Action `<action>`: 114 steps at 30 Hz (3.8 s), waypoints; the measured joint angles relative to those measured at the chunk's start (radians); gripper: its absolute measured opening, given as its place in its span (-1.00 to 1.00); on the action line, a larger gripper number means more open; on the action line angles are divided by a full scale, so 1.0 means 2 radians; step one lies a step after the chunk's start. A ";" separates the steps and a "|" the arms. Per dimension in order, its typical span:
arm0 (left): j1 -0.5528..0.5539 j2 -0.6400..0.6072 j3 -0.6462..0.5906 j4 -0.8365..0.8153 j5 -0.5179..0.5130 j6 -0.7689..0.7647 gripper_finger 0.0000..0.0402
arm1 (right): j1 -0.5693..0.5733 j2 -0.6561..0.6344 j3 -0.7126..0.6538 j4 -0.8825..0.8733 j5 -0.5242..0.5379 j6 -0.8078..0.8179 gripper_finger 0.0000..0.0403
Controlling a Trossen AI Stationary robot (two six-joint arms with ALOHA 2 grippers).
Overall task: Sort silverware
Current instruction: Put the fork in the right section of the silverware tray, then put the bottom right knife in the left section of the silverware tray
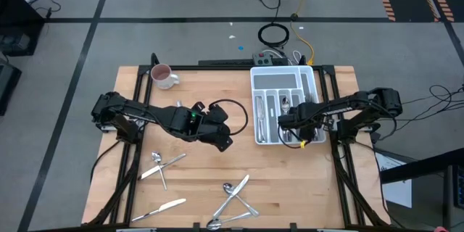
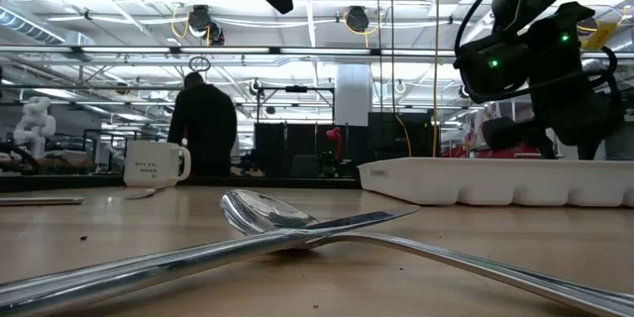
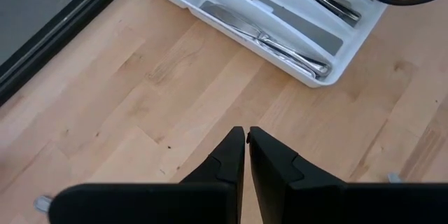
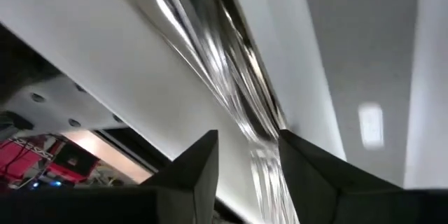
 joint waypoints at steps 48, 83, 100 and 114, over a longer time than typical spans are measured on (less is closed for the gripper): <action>-0.267 -0.038 0.000 -0.120 0.040 -0.289 -0.84 | 0.243 0.224 0.328 0.412 -0.343 0.528 -0.12; -0.295 -0.037 0.000 -0.137 -0.028 -0.319 -0.84 | 0.250 0.345 0.412 0.271 -0.243 0.479 0.32; -0.295 -0.037 0.000 -0.147 -0.047 -0.318 -0.84 | 0.258 0.364 0.412 0.253 -0.209 0.531 -0.92; -0.295 -0.037 0.000 -0.146 -0.052 -0.318 -0.84 | 0.267 0.335 0.407 0.253 -0.117 0.585 -0.98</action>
